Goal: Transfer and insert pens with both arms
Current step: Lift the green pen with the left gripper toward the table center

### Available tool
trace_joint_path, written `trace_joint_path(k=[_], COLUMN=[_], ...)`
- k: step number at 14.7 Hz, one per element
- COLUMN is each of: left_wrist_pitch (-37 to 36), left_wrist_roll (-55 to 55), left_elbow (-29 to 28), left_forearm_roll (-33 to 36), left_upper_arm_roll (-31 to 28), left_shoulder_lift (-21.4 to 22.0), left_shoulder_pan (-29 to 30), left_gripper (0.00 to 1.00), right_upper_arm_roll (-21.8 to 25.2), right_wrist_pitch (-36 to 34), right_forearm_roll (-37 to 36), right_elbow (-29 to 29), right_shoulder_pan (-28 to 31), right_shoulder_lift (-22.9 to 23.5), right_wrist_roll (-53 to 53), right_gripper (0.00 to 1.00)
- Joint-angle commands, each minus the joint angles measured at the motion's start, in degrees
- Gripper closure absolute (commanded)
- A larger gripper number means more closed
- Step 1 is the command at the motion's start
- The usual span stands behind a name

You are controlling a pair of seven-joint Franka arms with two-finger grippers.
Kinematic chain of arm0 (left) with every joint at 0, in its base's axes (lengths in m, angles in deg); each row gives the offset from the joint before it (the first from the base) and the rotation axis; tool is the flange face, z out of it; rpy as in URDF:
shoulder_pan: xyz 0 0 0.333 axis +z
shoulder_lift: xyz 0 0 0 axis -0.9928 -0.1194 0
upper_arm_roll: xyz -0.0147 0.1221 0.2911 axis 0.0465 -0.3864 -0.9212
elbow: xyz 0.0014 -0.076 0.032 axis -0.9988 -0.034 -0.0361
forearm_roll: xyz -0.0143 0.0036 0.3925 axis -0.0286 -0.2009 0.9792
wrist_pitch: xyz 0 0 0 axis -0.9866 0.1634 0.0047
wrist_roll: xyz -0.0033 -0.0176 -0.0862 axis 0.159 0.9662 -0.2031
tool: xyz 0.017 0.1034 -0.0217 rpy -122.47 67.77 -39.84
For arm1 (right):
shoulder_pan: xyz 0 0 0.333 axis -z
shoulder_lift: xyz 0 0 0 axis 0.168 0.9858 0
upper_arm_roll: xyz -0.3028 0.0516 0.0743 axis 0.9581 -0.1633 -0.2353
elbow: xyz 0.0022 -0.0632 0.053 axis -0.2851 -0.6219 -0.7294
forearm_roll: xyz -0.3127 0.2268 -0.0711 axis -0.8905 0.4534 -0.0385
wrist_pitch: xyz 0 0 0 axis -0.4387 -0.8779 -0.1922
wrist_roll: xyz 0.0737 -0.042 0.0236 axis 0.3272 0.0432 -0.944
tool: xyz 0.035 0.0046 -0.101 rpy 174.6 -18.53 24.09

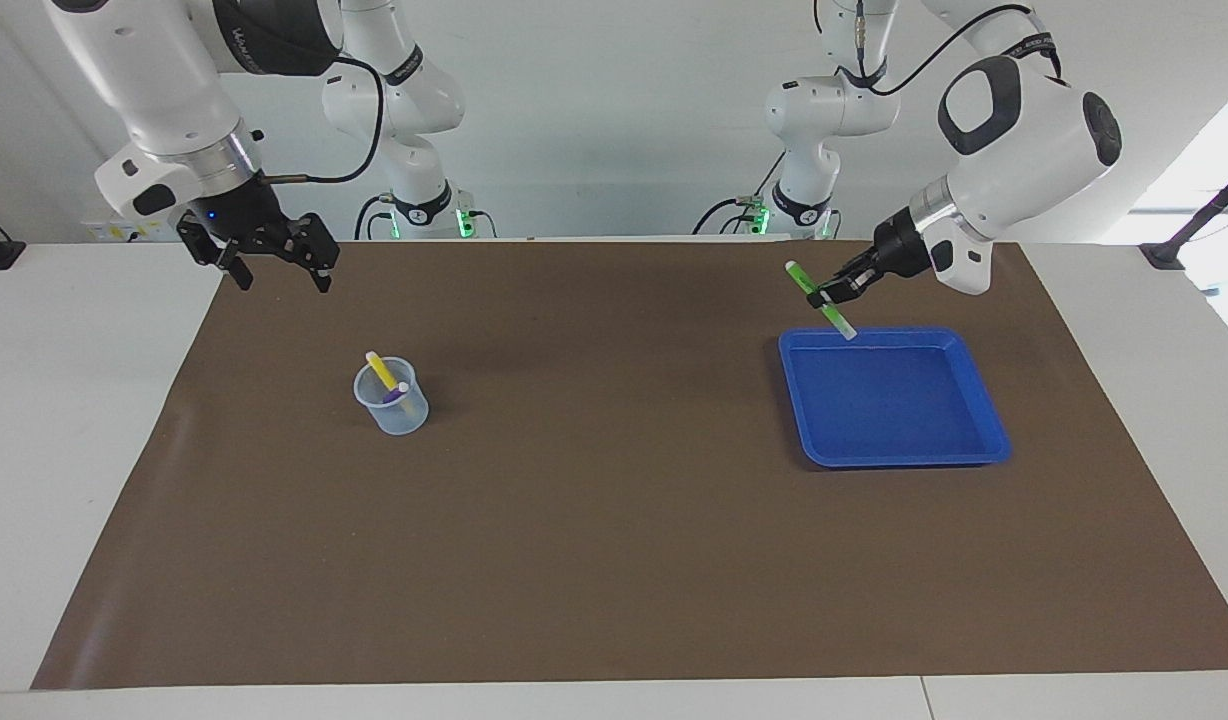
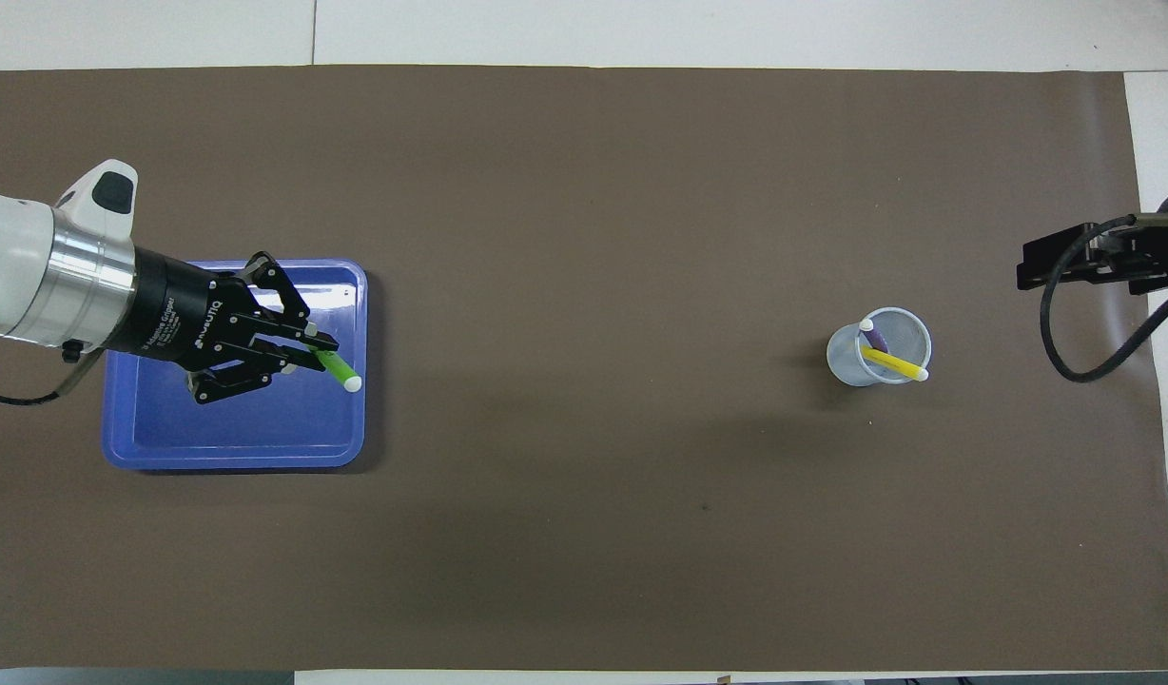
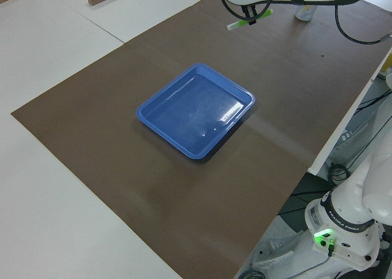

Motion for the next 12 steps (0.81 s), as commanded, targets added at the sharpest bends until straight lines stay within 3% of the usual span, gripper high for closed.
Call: trace_joint_path(k=[1,6,12], left_wrist_pitch=[1.5,3.8,23.6], left_wrist_roll=[-11.9,-25.9,-44.7], left_elbow=[-1.0,-3.5,-9.9], left_forearm_roll=[-5.7,-16.2,-21.8], left_upper_arm_roll=[-0.5,-0.5,-0.5], left_shoulder_lift=[1.2,3.7,7.4], left_shoulder_pan=[-3.4,-7.4,-20.7], left_gripper=[1.0,1.0,1.0], right_upper_arm_roll=[-0.2,-0.4,-0.6], right_wrist_pitch=[-0.2,-0.2,-0.2], right_forearm_roll=[1.0,1.0,1.0], right_elbow=[-1.4,-1.4,-1.5], right_shoulder_pan=[-0.1,-0.1,-0.2], right_shoulder_lift=[-1.3,-1.2,-1.3], right_wrist_roll=[1.2,1.2,1.3], right_gripper=[0.0,0.0,0.0])
